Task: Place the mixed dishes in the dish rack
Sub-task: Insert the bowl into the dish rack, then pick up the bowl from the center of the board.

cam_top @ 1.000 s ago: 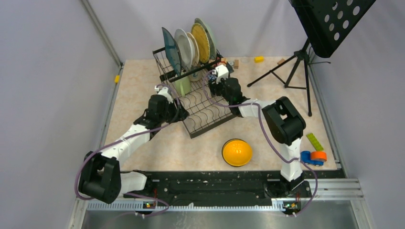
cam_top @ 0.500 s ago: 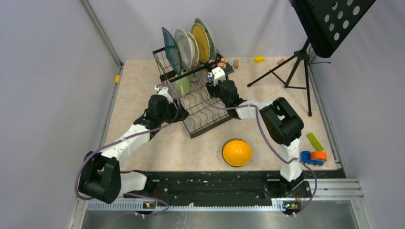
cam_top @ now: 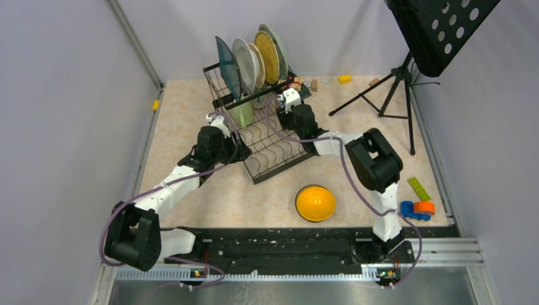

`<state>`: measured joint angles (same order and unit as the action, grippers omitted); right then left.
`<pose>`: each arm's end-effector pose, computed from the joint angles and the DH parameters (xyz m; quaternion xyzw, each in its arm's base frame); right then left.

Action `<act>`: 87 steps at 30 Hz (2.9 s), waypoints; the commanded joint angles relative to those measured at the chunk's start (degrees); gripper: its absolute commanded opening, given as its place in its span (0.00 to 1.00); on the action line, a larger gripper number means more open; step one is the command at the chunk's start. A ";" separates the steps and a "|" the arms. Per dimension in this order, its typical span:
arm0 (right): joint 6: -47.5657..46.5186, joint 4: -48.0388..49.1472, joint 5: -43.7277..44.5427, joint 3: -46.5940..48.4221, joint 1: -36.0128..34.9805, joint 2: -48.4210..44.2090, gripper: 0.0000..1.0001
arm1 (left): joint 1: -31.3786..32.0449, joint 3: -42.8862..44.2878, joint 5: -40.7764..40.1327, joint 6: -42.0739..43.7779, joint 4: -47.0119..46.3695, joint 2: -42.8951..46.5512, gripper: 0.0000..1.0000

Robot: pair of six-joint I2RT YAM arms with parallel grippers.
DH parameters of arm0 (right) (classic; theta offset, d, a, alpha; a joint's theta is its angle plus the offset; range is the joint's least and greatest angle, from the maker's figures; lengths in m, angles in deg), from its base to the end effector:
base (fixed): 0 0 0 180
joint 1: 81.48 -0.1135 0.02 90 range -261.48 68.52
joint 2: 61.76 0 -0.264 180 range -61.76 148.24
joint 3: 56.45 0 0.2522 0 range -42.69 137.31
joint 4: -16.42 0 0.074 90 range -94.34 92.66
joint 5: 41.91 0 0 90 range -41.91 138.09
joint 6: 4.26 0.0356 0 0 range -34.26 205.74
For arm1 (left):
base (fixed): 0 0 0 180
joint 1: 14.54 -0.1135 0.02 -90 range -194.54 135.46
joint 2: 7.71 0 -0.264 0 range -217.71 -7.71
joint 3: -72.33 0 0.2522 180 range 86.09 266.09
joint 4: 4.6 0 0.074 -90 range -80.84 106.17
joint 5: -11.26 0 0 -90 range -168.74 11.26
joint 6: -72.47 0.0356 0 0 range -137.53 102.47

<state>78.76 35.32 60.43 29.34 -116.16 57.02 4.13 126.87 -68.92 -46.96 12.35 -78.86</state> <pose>0.3860 0.2578 0.1811 -0.2170 0.7562 0.0641 0.6140 0.2513 -0.0913 0.2309 -0.0420 0.8778 -0.2609 0.3995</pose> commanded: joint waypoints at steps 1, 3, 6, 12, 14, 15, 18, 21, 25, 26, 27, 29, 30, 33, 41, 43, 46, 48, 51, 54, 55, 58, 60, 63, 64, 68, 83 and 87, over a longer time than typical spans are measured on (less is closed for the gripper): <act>1.58 -1.59 -1.75 3.82 0.82 0.54 0.50 | -0.22 0.68 0.90 0.87 -1.03 -0.21 0.60; 1.79 -2.22 -1.94 4.04 0.92 0.21 0.57 | -0.22 0.55 0.90 0.87 -1.00 -0.21 0.60; 2.09 -3.38 -2.37 4.29 1.01 -0.93 0.68 | -0.22 0.34 0.96 0.71 -0.99 -0.36 0.60; 4.37 -6.15 -1.96 5.54 1.18 -3.23 0.78 | -0.22 0.36 1.38 0.43 -1.28 -0.59 0.60; 4.54 -5.99 -1.30 5.21 1.23 -4.08 0.79 | -0.22 0.52 1.32 0.56 -1.27 -0.64 0.60; 4.87 -5.95 -0.95 5.08 1.20 -4.52 0.79 | -0.22 0.64 1.34 0.60 -1.16 -0.57 0.60; 5.76 -6.30 0.39 4.29 1.19 -5.93 0.79 | -0.22 0.63 1.28 0.60 -1.10 -0.41 0.60; 6.53 -5.29 1.20 2.44 1.19 -7.82 0.80 | -0.22 0.32 1.07 0.69 -1.31 -0.21 0.60; 6.57 -4.82 1.69 0.71 1.28 -9.18 0.80 | -0.22 0.11 1.06 0.61 -1.52 -0.29 0.60; 6.57 -5.15 1.72 0.60 1.29 -9.48 0.80 | -0.22 0.05 1.01 0.60 -1.51 -0.42 0.60; 6.55 -5.31 1.89 0.40 1.28 -9.78 0.80 | -0.22 0.08 0.92 0.59 -1.39 -0.49 0.60; 8.43 -5.02 2.20 -0.54 1.28 -10.58 0.81 | -0.22 0.21 0.61 0.60 -0.96 -0.55 0.59; 8.73 -4.84 2.25 -1.10 1.29 -11.04 0.81 | -0.22 0.29 0.41 0.72 -0.75 -0.45 0.58; 10.00 -4.81 2.28 -2.67 1.28 -12.82 0.81 | -0.22 0.20 0.05 1.04 -0.53 -0.06 0.58; 16.98 -7.03 3.58 -11.10 1.19 -22.42 0.88 | -0.22 -0.08 -0.31 2.44 -1.60 4.61 0.62; 18.71 -7.58 4.89 -13.68 1.21 -25.53 0.88 | -0.22 0.16 0.21 2.98 -1.74 5.43 0.63; 21.28 -10.13 6.87 -16.72 1.19 -30.43 0.88 | 0.20 1.41 3.53 6.18 -1.69 5.72 0.63; 23.52 -14.11 8.78 -18.03 1.19 -33.38 0.88 | 2.66 4.34 4.68 11.68 1.28 5.25 0.63; 26.02 -18.58 9.37 -21.46 1.20 -37.91 0.88 | 6.72 8.76 3.99 18.80 5.58 4.63 0.63; 29.34 -19.32 8.98 -26.52 1.19 -43.62 0.88 | 9.87 10.42 4.44 21.06 6.07 4.15 0.63; 30.64 -19.35 9.00 -28.10 1.19 -45.42 0.88 | 10.87 10.70 4.64 21.32 6.13 3.81 0.63; 35.84 -19.15 9.64 -33.34 1.23 -52.47 0.88 | 13.75 11.04 5.00 21.48 5.53 2.06 0.63; 39.44 -19.38 10.36 -36.18 1.19 -55.80 0.89 | 15.01 11.17 5.92 21.35 5.04 0.65 0.63; 44.69 -21.38 11.01 -38.08 1.27 -58.75 0.90 | 16.36 12.20 7.57 21.96 5.39 -1.09 0.64; 46.34 -22.58 10.89 -38.13 1.28 -59.11 0.91 | 16.71 12.75 8.02 22.39 5.90 -1.63 0.64; 53.27 -29.36 8.50 -36.14 1.85 -59.43 0.98 | 17.41 15.14 9.91 23.83 7.90 -3.64 0.65; 56.78 -58.64 8.24 -31.51 2.33 -64.13 0.76 | 19.82 16.29 10.87 25.65 11.14 -7.40 0.66; 55.14 -63.84 3.54 -30.00 2.33 -64.10 0.66 | 19.82 15.58 8.65 25.18 9.77 -7.32 0.68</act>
<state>135.81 -21.00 67.71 -4.28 -114.30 -5.92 23.83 141.71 -58.65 -22.35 24.06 -86.27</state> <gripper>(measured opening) 0.697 0.670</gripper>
